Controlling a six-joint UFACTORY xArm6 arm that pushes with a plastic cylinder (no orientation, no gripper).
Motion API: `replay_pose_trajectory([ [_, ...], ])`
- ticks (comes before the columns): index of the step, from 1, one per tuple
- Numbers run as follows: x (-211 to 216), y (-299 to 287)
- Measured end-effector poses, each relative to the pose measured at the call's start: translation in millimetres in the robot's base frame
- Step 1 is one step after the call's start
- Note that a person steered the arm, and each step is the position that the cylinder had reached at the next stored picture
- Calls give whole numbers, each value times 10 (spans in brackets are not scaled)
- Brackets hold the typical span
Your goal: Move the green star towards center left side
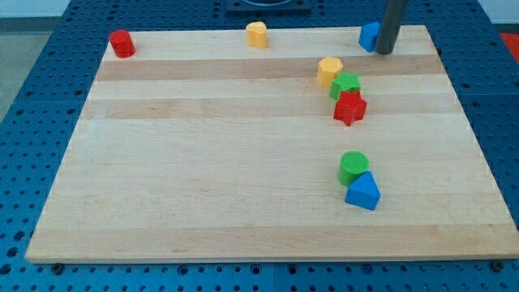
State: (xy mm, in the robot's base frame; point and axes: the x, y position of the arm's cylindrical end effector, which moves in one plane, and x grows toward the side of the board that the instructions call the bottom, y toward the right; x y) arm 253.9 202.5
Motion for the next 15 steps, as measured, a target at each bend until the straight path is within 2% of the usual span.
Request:
replay_pose_trajectory([
  [4, 107, 27],
  [5, 490, 270],
  [6, 702, 347],
  [7, 745, 119],
  [8, 1127, -390],
  [9, 1386, -1194],
  [10, 1441, -1457],
  [11, 1543, -795],
  [12, 1431, -410],
  [13, 1095, -505],
  [14, 910, -827],
  [15, 905, -1495],
])
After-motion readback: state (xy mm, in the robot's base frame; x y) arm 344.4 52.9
